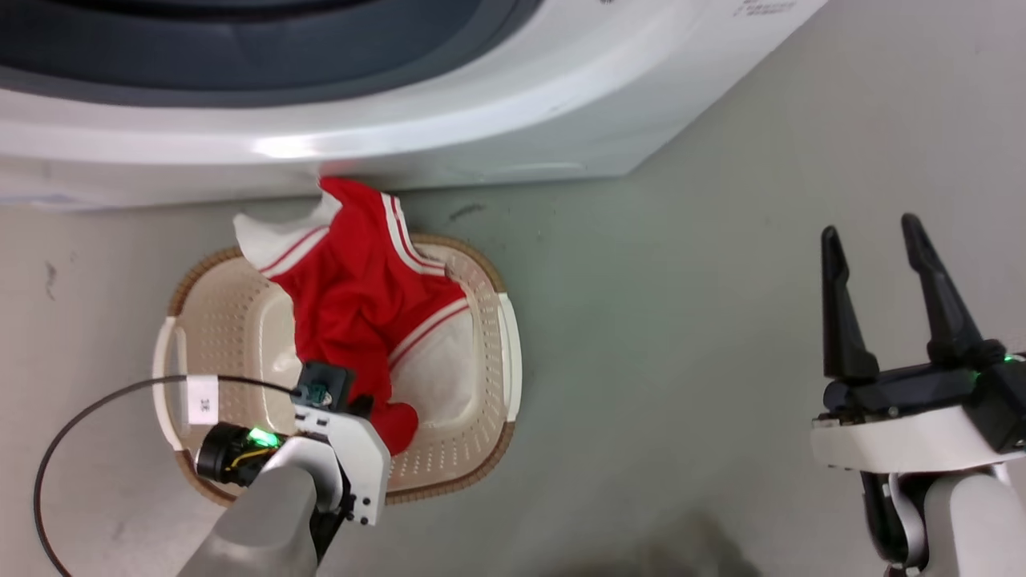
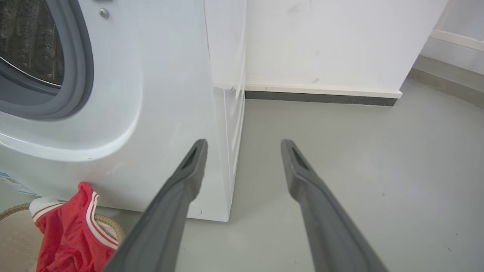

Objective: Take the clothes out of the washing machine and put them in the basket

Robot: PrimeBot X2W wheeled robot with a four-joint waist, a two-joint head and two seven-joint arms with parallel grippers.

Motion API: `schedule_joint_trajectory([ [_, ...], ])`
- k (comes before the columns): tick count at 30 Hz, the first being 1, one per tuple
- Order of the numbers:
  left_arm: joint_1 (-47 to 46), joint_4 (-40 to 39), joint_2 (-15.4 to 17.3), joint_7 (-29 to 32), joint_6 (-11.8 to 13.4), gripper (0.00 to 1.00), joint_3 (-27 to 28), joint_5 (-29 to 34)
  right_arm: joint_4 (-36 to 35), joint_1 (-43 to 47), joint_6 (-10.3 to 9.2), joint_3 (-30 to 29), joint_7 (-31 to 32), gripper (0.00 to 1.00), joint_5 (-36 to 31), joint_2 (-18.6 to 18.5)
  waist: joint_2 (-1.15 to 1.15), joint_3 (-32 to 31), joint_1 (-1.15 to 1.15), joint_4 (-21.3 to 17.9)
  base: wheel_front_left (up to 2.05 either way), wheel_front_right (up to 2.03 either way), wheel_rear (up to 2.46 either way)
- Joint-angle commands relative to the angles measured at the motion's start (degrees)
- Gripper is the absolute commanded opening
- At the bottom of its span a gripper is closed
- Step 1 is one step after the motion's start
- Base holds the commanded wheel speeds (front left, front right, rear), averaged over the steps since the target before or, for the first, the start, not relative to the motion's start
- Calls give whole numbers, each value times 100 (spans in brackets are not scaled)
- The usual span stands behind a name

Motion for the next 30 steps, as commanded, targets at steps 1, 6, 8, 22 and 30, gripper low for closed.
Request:
schedule_joint_trajectory([
  [1, -158, 136, -25, 37, -10, 0, 15, -35, -47, -124, -4, -22, -12, 100, 23, 10, 0, 411, -1, -75, 0, 0, 0],
  [6, -561, 478, -90, 167, -34, 0, 7, -90, -119, -316, -4, -107, -12, 100, 71, 10, 0, 835, -1, -102, 0, 0, 0],
  [8, -653, 545, -111, 241, -42, 0, -29, -90, -131, -375, -4, -131, -12, 100, 93, 10, 0, 938, -1, -113, 0, 0, 0],
  [22, -368, 684, -233, -142, -86, 100, -145, -160, 73, -242, -4, -61, -12, 100, 153, 9, 0, 153, -1, -29, 0, 0, 0],
  [30, 209, 424, -283, -530, 14, 100, -64, -211, 232, 152, -4, -27, -12, 100, 85, 8, 0, -834, -1, 186, 0, 0, 0],
])
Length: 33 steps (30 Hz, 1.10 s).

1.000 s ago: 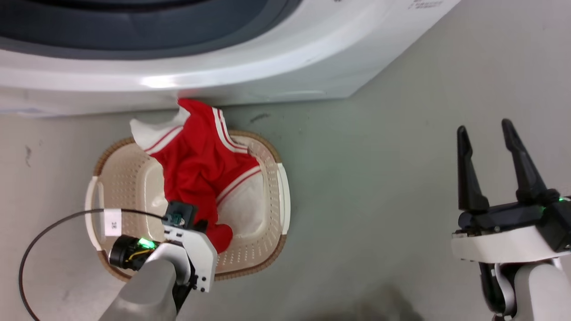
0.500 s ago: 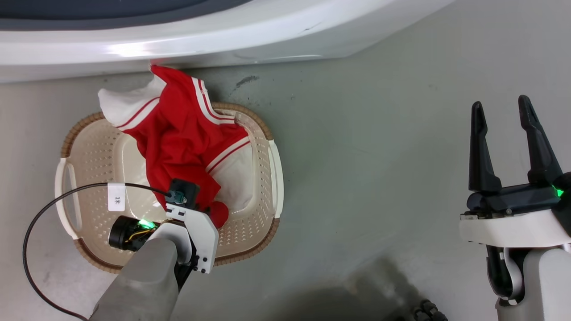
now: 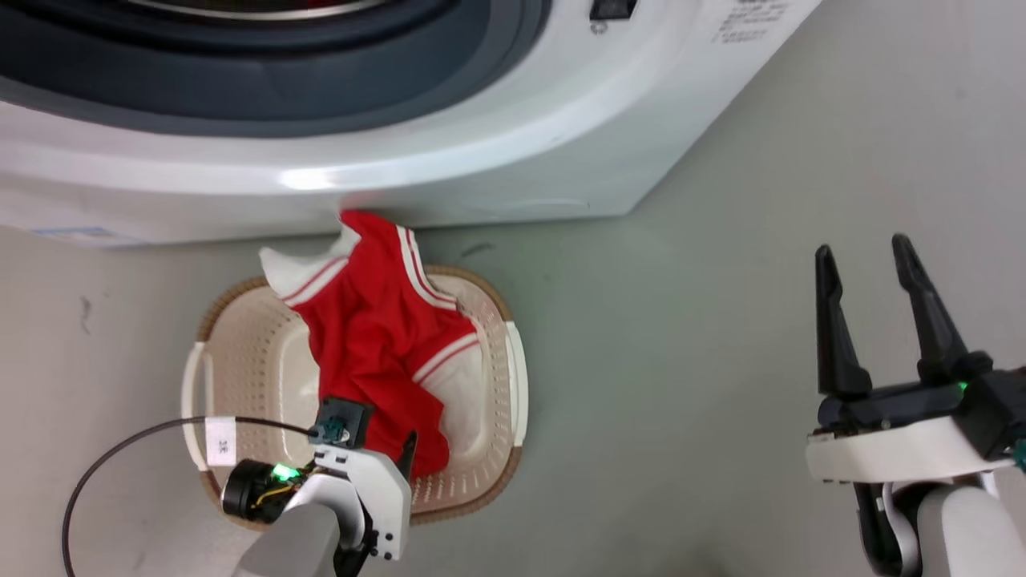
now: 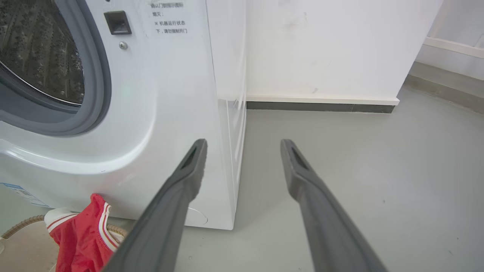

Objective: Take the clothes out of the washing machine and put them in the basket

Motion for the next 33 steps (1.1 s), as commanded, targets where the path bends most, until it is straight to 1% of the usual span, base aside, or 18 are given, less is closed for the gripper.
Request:
schedule_joint_trajectory([
  [1, 159, -241, 40, -39, 61, 100, 69, 2, 44, 145, -4, -9, -12, 100, -30, 6, 0, -506, 0, 167, 0, 0, 0],
  [6, 763, -1386, 214, -33, 332, 100, 438, 111, 102, 415, -4, -30, -12, 100, -44, 6, 0, -1001, 0, 263, 0, 0, 0],
  [12, 1493, -2903, 337, -35, 639, 100, 1039, 500, 156, 708, -4, -36, -12, 100, -46, 7, 0, -1468, 0, 321, 0, 0, 0],
  [15, 1738, -3520, 343, -35, 706, 100, 1338, 693, 158, 821, -4, -29, -12, 100, -42, 7, 0, -1619, 0, 323, 0, 0, 0],
  [18, 1835, -3892, 344, -36, 691, 100, 1552, 856, 152, 877, -4, -14, -12, 100, -30, 7, 0, -1699, 0, 301, 0, 0, 0],
  [22, 1515, -4041, 384, -36, 616, 100, 1800, 1074, 131, 820, -4, 54, -12, 100, 5, 7, 0, -1671, 0, 188, 0, 0, 0],
  [25, 1127, -3849, 434, -36, 564, 100, 1881, 1147, 92, 730, -4, 65, -12, 100, 32, 6, 0, -1531, 0, 90, 0, 0, 0],
  [31, -198, -3266, 640, 6, 413, 100, 1943, 1220, 19, 476, -4, 90, -12, 100, 106, 7, 0, -996, 0, -196, 0, 0, 0],
  [33, -722, -3030, 738, 131, 355, 100, 1929, 1260, 0, 360, -4, 100, -12, 100, 156, 7, 0, -777, 0, -301, 0, 0, 0],
])
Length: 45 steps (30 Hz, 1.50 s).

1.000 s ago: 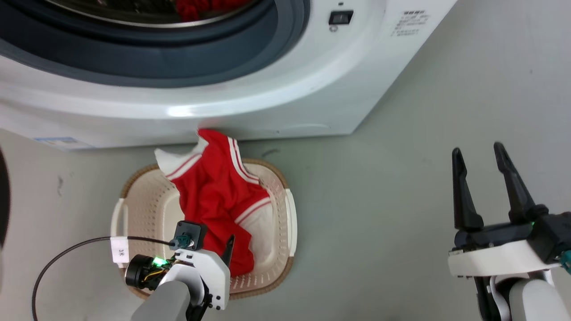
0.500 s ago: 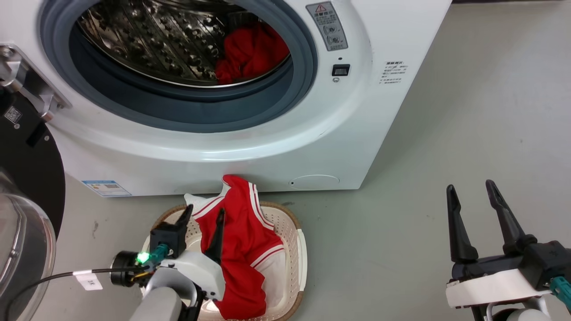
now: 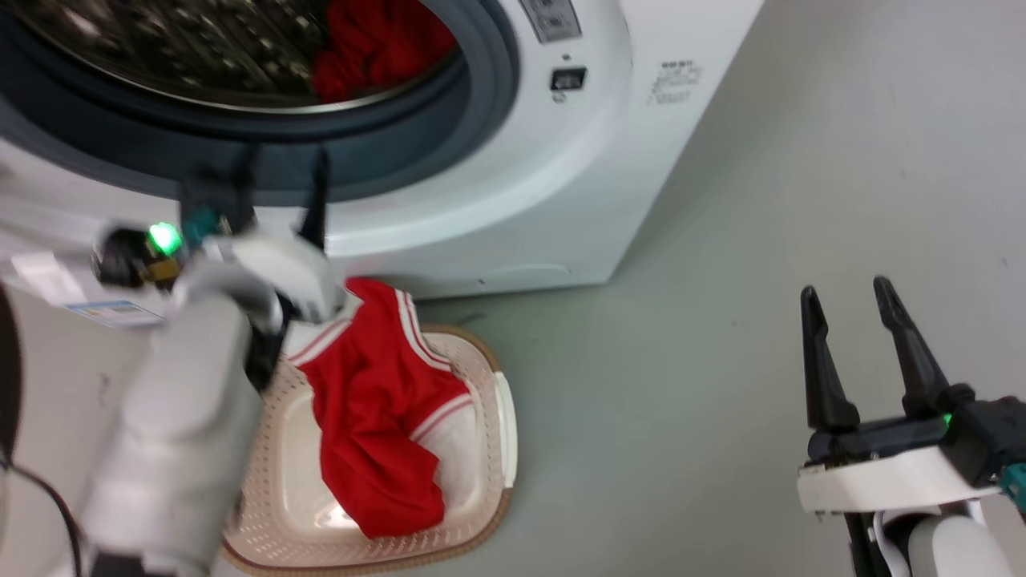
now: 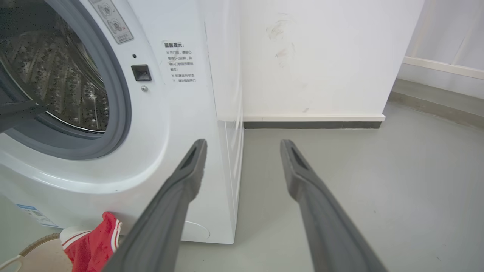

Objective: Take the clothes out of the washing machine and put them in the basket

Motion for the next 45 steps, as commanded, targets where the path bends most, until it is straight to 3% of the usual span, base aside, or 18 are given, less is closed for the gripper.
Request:
schedule_joint_trajectory([
  [1, -218, 84, 56, 90, -35, 100, -36, 45, -34, -128, -4, 10, -12, 100, 58, 8, 0, 347, 0, -226, 0, 0, 0],
  [16, -3538, 1631, 655, 1870, -439, 100, -395, 166, -179, -835, -4, 212, -12, 100, 529, 10, 0, 1837, 0, -948, 0, 0, 0],
  [27, -5161, 2333, 876, 3600, -487, 100, -720, -86, -263, -1108, -4, 276, -12, 100, 819, 9, 0, 2572, 0, -1262, 0, 0, 0],
  [35, -5630, 2555, 1005, 4227, -485, 100, -1030, -144, -314, -1241, -4, 324, -12, 100, 943, 10, 0, 2866, 0, -1364, 0, 0, 0],
  [45, -5445, 2731, 913, 4211, -452, 100, -1143, -181, -313, -1222, -4, 318, -12, 100, 1018, 10, 0, 2922, 0, -1354, 0, 0, 0],
])
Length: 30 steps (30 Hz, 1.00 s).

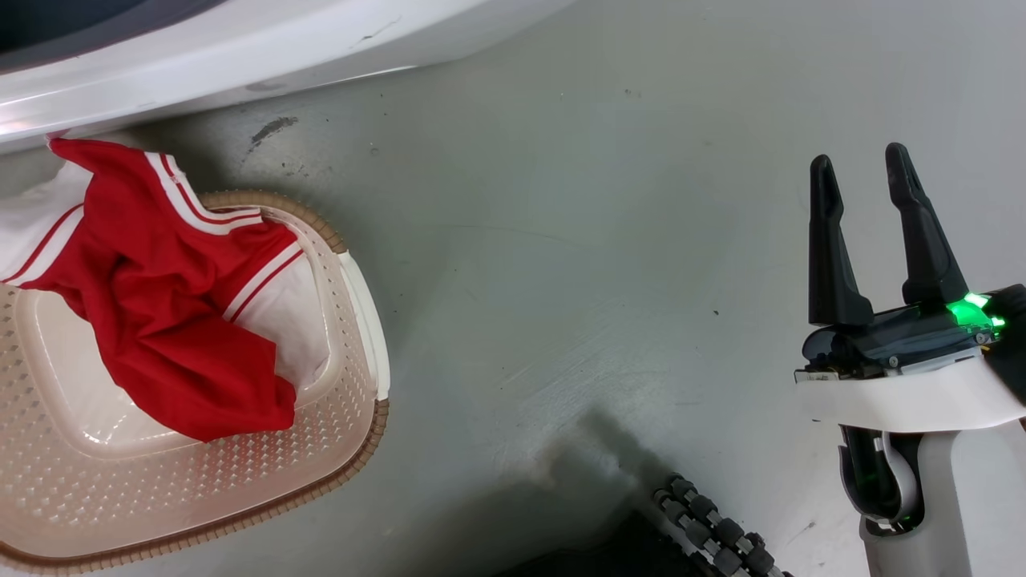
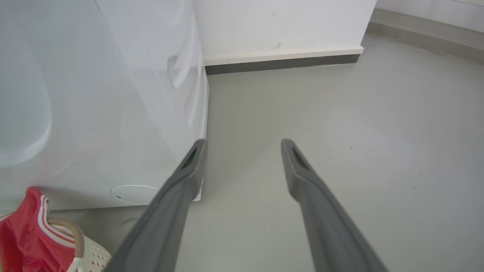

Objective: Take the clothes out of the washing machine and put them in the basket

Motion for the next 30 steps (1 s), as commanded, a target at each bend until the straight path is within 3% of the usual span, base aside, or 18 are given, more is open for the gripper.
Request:
schedule_joint_trajectory([
  [1, 255, 99, -84, -5, 7, 100, -84, 45, -10, -57, -4, -13, -12, 100, 21, 12, 0, -2, 0, 15, 0, 0, 0],
  [2, 255, 99, -84, -5, 7, 100, -84, 45, -10, -57, -4, -13, -12, 100, 21, 12, 0, -2, 0, 15, 0, 0, 0],
  [3, 272, 73, -79, -51, 22, 38, -100, 56, -5, -64, -4, -17, -12, 100, 18, 12, 0, -1, 0, 21, 0, 0, 0],
  [4, 288, 52, -75, -104, 34, 8, -97, 41, -2, -73, -4, -15, -12, 100, 14, 12, 0, -3, 0, 25, 0, 0, 0],
  [5, 306, 32, -69, -155, 58, 0, -91, 23, -1, -83, -4, -18, -12, 100, 10, 12, 0, -6, 0, 28, 0, 0, 0],
  [15, 596, -179, -41, -945, 130, 0, -13, -153, 72, -20, -4, -60, -12, 100, -109, 12, 0, -276, 0, 120, 0, 0, 0],
  [30, 1998, -287, -417, -2680, -32, 0, -81, -715, 282, 417, -4, -112, -11, 100, -610, 9, 0, -1652, 0, 712, 0, 0, 0],
])
